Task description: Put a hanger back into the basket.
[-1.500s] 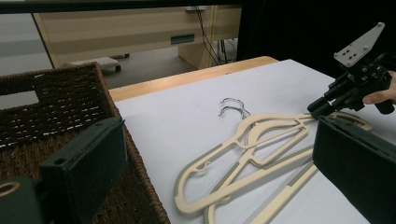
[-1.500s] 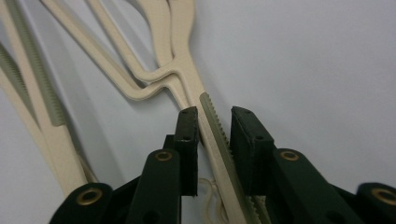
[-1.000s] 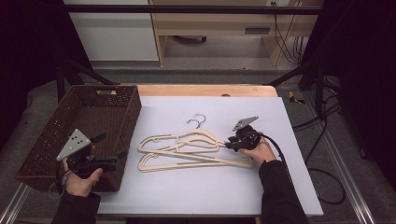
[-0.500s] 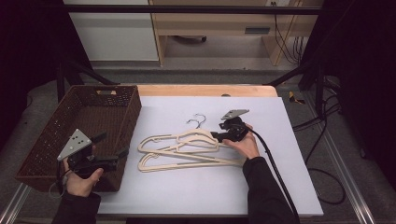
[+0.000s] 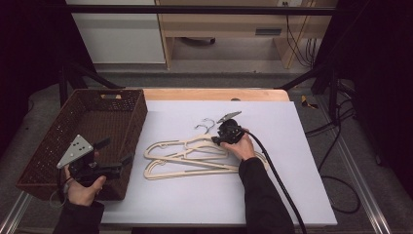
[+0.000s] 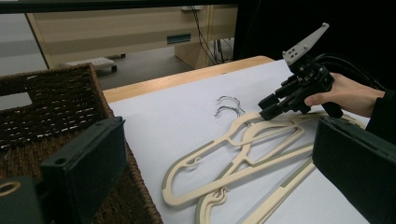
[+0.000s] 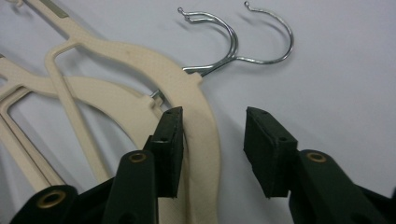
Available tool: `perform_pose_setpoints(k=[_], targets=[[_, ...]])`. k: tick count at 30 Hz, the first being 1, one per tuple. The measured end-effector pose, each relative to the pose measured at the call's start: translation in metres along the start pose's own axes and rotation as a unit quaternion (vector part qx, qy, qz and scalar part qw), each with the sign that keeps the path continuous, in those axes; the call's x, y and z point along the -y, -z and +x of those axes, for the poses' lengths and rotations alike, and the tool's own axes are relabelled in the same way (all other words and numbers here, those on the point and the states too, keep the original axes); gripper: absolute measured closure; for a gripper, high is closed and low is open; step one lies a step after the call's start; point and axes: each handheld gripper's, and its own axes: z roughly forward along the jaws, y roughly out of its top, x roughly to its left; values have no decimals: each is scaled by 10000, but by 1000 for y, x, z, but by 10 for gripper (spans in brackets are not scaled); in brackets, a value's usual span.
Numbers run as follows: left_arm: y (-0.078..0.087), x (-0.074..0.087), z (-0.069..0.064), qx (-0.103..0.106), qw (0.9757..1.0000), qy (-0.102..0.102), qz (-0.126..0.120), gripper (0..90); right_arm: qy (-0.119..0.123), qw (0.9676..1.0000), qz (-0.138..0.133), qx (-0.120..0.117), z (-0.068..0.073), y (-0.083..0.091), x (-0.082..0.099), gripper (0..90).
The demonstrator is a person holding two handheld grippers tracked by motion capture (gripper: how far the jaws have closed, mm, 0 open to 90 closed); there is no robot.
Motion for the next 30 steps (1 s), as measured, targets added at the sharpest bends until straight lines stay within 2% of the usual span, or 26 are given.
perform_pose_setpoints(k=[3,7,11,14,17,23,24,27,30], targets=[[-1,0,0,2,10000,-24,30,31,21,9999,121,7,-3,-1,2,644],[-3,1,-1,16,10000,-40,69,31,112,9998,115,-125,-4,-1,2,713],[-4,1,-3,29,10000,-34,63,31,5,9998,122,-171,-5,-2,3,719],[-5,1,-3,43,9999,-56,99,31,78,9998,153,-142,-5,-2,2,722],[-5,1,-4,47,9999,-72,110,31,312,9993,187,-15,-4,-3,2,720],[-7,1,-5,58,9998,-108,133,31,306,9994,178,10,-3,-3,2,728],[-7,1,-5,54,9998,-109,137,31,375,9991,204,12,-4,-3,2,730],[-7,1,-5,60,9998,-117,141,32,313,9993,162,-129,-7,-1,3,734],[-7,1,-6,64,9998,-116,149,32,408,9989,151,-189,-6,2,4,735]])
